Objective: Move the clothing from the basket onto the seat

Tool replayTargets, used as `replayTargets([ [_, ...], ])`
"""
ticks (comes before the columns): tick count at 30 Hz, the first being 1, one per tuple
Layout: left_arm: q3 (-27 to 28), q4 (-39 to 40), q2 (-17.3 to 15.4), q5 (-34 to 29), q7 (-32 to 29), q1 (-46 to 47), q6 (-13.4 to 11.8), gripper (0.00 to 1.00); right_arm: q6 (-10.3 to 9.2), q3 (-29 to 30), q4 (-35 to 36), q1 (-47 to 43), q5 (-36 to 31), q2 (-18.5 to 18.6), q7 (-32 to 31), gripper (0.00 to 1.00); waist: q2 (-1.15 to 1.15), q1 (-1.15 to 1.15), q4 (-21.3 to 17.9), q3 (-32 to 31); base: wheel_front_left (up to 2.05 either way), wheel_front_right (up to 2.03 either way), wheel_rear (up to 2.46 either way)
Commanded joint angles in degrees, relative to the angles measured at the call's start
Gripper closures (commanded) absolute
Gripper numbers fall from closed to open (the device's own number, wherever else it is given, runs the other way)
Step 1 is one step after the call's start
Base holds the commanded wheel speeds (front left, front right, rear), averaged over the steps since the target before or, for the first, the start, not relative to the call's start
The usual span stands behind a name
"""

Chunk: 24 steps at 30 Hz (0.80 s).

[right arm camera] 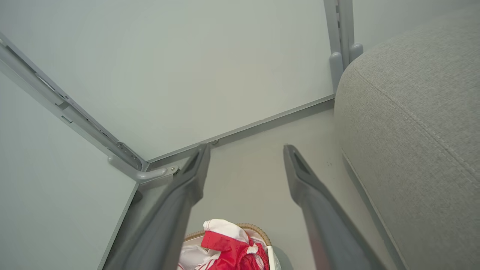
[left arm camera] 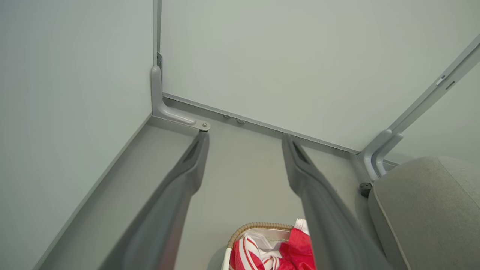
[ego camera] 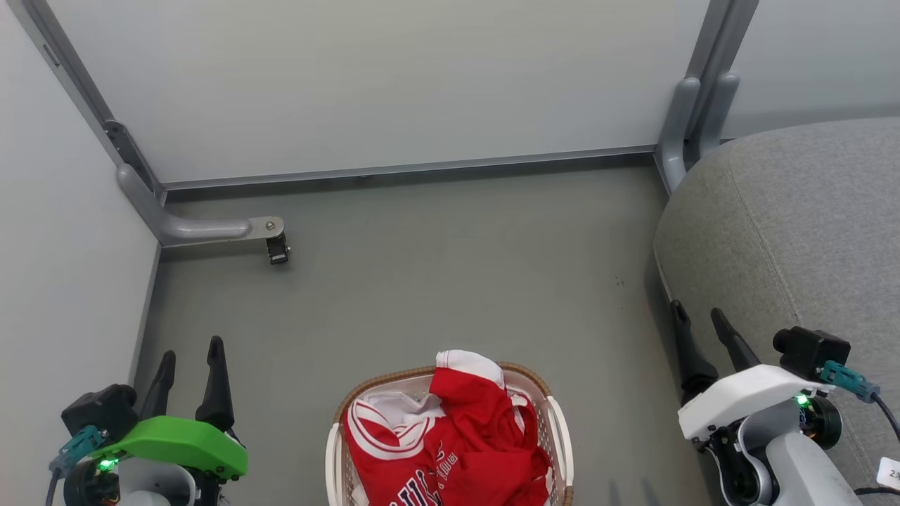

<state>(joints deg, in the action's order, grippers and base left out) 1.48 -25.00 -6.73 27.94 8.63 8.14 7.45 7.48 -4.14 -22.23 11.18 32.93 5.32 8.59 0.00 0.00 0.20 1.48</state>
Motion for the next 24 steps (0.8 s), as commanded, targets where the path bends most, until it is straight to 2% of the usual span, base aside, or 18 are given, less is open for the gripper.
replayTargets([
  [1, -0.19, -0.04, -0.82, -1.72, 0.48, 0.82, -0.08, 0.00, 0.01, -0.36, -0.14, 0.91, -1.71, 0.47, 0.54, 0.00, 0.00, 0.00, 0.01, -0.04, 0.00, 0.00, 0.00],
  [24, -1.78, -2.05, -2.43, -14.06, 3.51, 0.89, -0.06, 0.00, 0.02, -0.83, -3.45, 1.32, -14.19, -0.14, 3.60, 0.00, 0.00, 0.00, 0.29, 0.66, 0.00, 0.00, 0.00],
])
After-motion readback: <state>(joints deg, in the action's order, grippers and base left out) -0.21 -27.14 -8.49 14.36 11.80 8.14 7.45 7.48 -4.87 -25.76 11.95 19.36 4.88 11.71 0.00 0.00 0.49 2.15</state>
